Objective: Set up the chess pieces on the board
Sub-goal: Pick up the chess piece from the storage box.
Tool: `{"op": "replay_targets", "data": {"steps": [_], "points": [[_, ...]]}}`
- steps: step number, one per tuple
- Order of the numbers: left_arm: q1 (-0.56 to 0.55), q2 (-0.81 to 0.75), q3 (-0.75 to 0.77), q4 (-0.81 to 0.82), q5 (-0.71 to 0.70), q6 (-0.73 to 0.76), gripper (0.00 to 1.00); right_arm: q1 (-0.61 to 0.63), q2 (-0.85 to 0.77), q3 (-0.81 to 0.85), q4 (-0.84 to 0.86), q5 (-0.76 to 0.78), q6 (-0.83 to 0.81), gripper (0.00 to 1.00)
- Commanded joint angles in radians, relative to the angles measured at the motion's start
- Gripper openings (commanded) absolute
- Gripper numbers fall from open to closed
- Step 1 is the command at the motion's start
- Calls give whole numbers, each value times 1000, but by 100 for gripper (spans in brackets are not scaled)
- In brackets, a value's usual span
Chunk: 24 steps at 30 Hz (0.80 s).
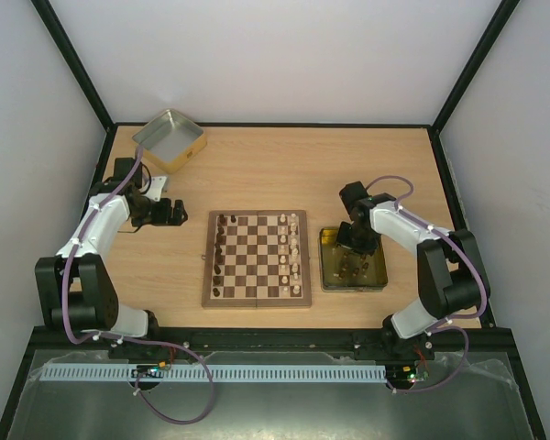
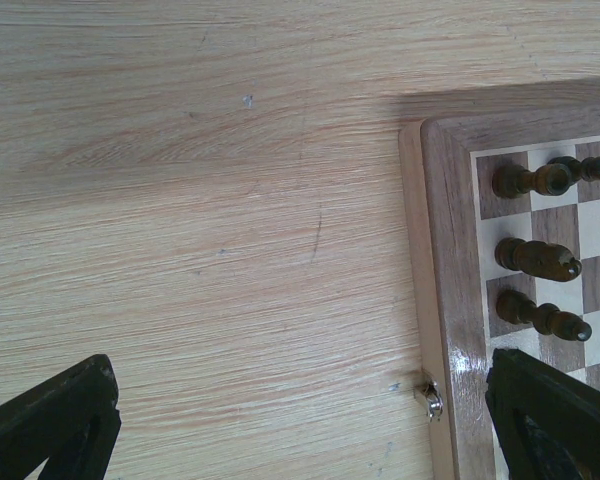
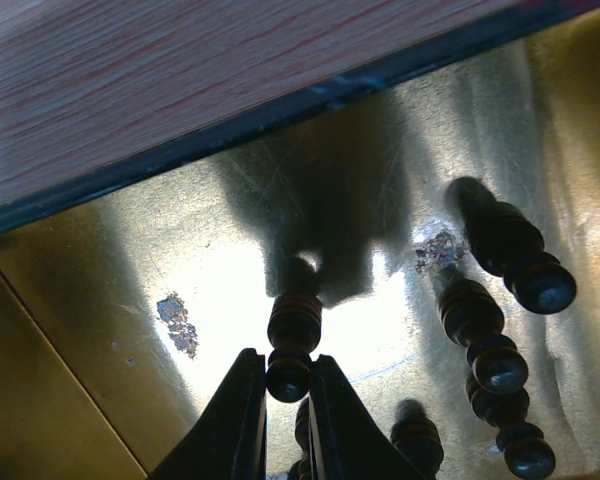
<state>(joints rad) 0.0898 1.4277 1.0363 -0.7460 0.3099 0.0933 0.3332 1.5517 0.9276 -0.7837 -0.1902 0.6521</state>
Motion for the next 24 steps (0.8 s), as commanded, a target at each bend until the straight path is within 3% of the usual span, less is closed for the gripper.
{"op": "replay_targets", "data": {"steps": [1, 11, 16, 24], "points": [[-2, -23, -15, 0, -2, -6, 100, 0, 15, 3, -5, 7, -13, 9], [-3, -19, -13, -1, 3, -6, 100, 19, 59, 1, 14, -12, -13, 15], [-2, -21, -16, 0, 3, -5, 100, 40, 48, 25, -4, 17, -5, 2], [-3, -15, -12, 0, 10, -5, 100, 213, 51, 283, -211, 170, 12, 2]]}}
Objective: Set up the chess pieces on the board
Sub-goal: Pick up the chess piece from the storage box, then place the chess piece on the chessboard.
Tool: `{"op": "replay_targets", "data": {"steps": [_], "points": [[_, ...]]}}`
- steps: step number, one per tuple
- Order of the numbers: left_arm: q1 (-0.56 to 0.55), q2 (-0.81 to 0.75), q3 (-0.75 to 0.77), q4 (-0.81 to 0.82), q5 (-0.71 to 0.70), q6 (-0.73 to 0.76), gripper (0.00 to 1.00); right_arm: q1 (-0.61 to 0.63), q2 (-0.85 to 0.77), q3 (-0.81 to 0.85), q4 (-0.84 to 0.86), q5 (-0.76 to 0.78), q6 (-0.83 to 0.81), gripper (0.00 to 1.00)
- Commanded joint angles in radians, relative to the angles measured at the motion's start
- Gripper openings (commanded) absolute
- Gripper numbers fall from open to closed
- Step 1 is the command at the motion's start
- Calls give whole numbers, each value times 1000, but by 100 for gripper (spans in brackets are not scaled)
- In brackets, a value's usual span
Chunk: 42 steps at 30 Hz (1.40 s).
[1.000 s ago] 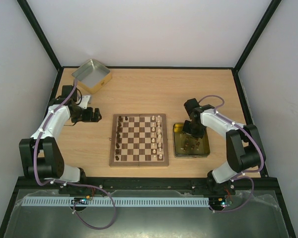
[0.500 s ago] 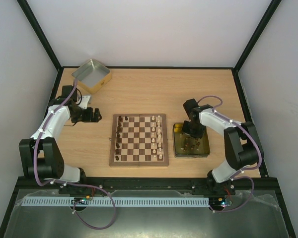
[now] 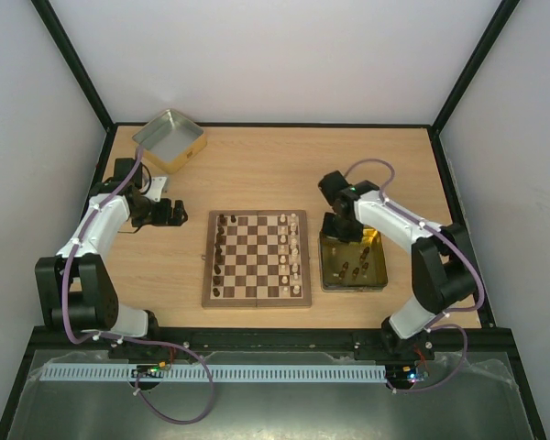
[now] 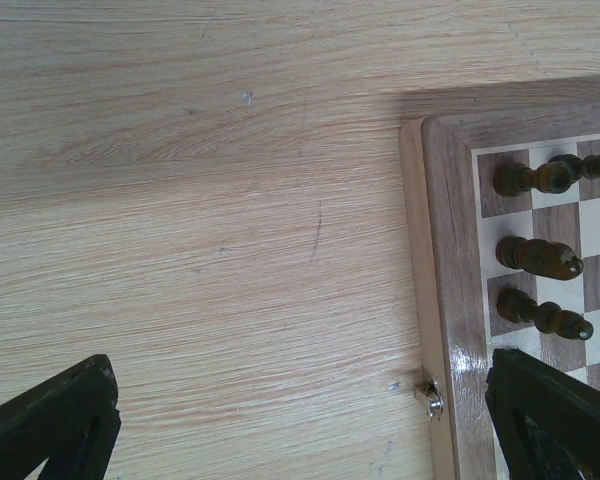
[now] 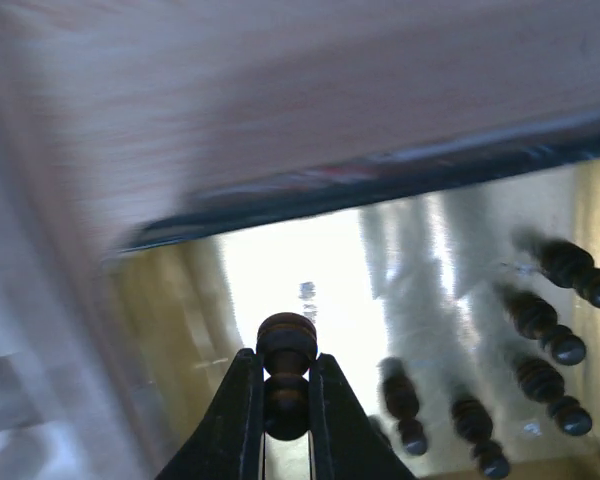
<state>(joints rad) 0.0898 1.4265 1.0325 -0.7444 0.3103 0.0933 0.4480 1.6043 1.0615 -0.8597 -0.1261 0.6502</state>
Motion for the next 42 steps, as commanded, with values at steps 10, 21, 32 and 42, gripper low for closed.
{"op": "replay_targets", "data": {"steps": [10, 21, 32, 42], "points": [[-2, -16, -7, 0, 15, -4, 100, 336, 221, 587, -246, 84, 68, 2], [3, -33, -15, 5, 10, -6, 100, 468, 598, 1011, -299, 17, 50, 2], [5, -30, -12, 4, 15, -7, 100, 485, 728, 1115, -278, -47, 55, 2], [5, -21, -10, 3, 19, -6, 100, 486, 777, 1145, -248, -61, 54, 4]]}}
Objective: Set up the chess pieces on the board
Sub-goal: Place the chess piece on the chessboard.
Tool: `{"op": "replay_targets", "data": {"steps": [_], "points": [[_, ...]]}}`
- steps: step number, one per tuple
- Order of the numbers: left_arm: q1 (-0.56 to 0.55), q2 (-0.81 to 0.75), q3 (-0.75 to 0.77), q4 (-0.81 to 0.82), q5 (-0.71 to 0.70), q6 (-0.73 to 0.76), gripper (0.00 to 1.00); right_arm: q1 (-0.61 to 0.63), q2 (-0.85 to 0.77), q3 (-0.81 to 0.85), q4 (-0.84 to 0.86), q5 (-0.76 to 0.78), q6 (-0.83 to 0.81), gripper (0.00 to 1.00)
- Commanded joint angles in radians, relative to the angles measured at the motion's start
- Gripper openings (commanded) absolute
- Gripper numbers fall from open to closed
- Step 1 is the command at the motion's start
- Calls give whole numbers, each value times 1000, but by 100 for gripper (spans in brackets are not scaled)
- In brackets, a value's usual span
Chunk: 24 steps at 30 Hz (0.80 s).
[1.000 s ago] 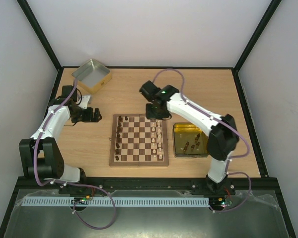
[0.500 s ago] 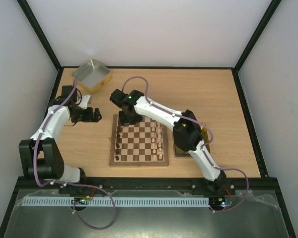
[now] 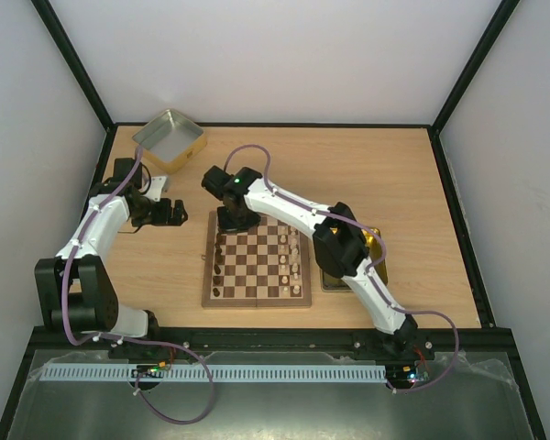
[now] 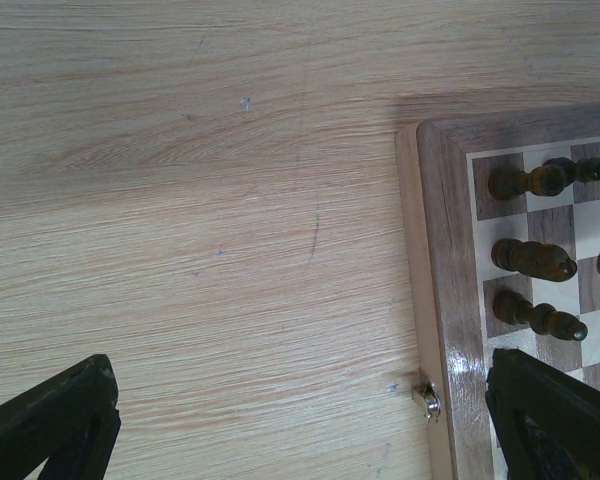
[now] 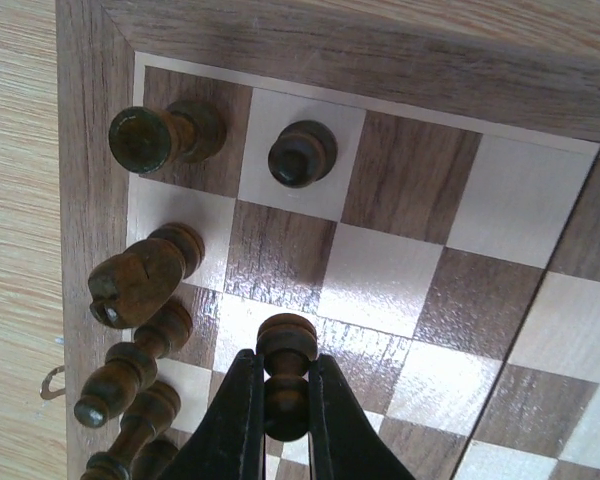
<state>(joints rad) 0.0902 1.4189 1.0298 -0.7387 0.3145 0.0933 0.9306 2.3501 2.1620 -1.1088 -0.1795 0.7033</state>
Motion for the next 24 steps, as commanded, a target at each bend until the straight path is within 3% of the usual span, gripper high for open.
{"op": "replay_targets", "data": {"steps": [1, 15, 24], "points": [[5, -14, -7, -3, 16, -5, 100, 3, 40, 53, -1, -10, 1, 4], [5, -11, -5, -4, 18, -6, 100, 2, 94, 108, -15, 9, -10, 5], [5, 1, -4, -2, 23, -3, 100, 2, 92, 108, -14, 15, -14, 13]]}}
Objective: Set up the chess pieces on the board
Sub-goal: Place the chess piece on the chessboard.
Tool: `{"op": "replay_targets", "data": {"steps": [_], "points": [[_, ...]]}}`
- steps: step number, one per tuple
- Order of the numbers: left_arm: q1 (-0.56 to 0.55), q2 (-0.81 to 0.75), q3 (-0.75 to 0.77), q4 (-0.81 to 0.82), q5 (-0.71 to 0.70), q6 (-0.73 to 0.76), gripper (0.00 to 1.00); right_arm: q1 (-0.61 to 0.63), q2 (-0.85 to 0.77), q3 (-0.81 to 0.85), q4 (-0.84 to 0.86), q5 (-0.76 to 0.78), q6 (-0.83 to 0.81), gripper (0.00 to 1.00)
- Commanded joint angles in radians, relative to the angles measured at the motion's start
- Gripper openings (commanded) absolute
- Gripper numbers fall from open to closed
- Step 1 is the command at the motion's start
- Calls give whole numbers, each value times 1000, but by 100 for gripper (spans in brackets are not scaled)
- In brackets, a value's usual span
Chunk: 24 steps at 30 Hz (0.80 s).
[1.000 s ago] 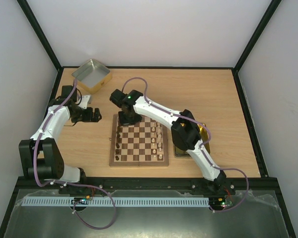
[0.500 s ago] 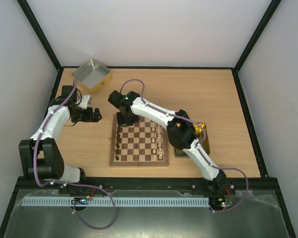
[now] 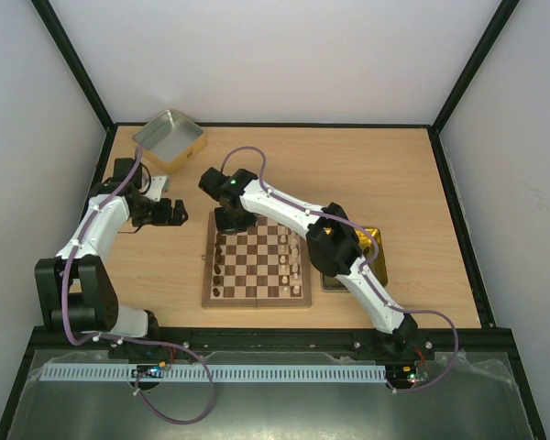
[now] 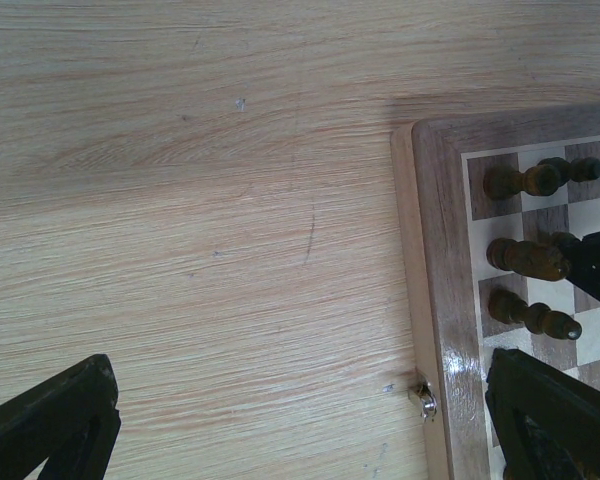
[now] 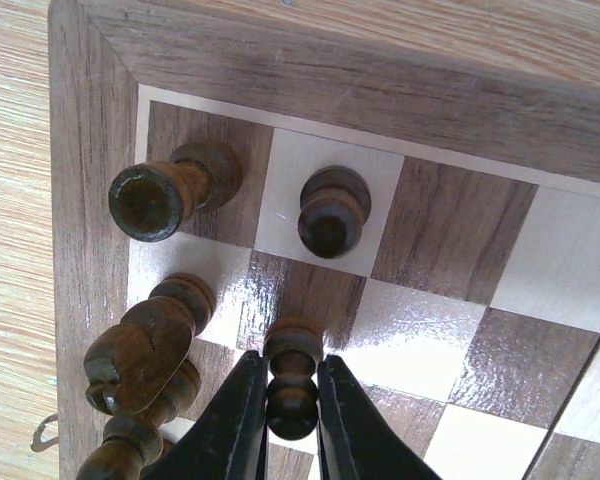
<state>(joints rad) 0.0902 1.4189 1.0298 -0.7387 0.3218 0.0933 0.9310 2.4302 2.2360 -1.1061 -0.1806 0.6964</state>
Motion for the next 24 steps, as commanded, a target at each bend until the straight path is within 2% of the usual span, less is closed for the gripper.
{"op": "replay_targets", "data": {"steps": [1, 24], "points": [[5, 2, -4, -2, 16, -4, 100, 2, 11, 34, -14, 15, -7, 14], [4, 8, -4, -5, 20, -1, 100, -7, -22, 25, -7, 23, -1, 20]]}}
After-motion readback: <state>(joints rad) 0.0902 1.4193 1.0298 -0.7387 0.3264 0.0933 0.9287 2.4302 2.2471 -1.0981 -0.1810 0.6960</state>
